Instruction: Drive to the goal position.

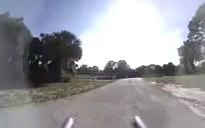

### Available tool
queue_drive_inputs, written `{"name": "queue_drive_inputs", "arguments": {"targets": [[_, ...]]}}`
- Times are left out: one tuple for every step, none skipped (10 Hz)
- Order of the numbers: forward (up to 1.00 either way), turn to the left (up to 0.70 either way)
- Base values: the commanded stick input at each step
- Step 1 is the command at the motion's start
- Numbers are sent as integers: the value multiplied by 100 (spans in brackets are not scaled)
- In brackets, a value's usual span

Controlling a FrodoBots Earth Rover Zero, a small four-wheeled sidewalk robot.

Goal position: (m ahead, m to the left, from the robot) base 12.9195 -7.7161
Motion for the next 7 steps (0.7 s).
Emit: {"name": "queue_drive_inputs", "arguments": {"targets": [[70,-21],[70,0],[70,0],[70,0],[70,0],[70,0],[70,0]]}}
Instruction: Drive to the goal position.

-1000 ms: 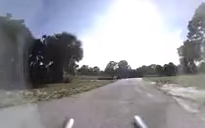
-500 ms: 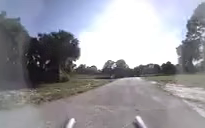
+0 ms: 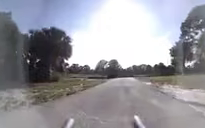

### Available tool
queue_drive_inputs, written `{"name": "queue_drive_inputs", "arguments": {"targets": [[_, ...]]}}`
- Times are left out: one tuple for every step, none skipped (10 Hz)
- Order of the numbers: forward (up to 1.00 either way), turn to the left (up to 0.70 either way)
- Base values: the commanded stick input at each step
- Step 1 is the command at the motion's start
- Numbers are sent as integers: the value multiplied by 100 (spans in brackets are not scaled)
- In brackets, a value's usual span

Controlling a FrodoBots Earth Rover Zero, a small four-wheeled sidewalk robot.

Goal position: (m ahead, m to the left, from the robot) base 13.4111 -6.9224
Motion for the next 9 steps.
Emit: {"name": "queue_drive_inputs", "arguments": {"targets": [[70,0],[70,0],[70,0],[70,0],[70,0],[70,0],[70,0],[70,-18],[70,-35]]}}
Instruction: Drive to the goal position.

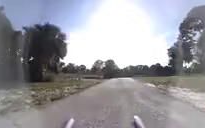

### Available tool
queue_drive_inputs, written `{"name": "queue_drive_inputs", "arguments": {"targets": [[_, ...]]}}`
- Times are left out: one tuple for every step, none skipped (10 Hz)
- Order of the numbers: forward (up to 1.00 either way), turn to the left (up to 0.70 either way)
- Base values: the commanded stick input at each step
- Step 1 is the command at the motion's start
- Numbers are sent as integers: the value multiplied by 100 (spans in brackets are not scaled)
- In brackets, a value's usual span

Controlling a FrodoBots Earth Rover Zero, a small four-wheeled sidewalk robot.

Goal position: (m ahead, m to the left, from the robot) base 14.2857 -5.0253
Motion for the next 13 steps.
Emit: {"name": "queue_drive_inputs", "arguments": {"targets": [[70,-35],[70,-35],[70,-35],[70,0],[70,0],[70,0],[70,0],[70,0],[70,0],[70,0],[70,0],[70,0],[70,0]]}}
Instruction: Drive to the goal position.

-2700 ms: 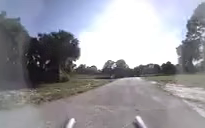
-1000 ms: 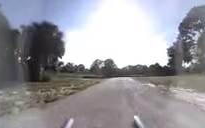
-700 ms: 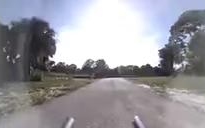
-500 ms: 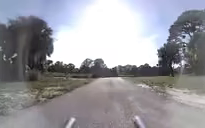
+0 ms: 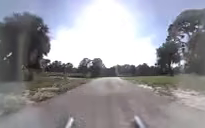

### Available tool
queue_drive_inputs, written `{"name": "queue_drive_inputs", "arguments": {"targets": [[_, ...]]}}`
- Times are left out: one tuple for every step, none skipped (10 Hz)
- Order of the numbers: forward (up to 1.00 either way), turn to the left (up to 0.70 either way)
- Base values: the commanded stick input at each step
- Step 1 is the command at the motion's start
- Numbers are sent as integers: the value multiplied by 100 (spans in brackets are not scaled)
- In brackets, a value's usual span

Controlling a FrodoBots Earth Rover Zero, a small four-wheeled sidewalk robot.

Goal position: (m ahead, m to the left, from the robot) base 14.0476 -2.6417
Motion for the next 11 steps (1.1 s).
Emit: {"name": "queue_drive_inputs", "arguments": {"targets": [[70,0],[70,0],[70,0],[70,0],[70,0],[70,0],[70,0],[70,0],[70,0],[70,0],[70,0]]}}
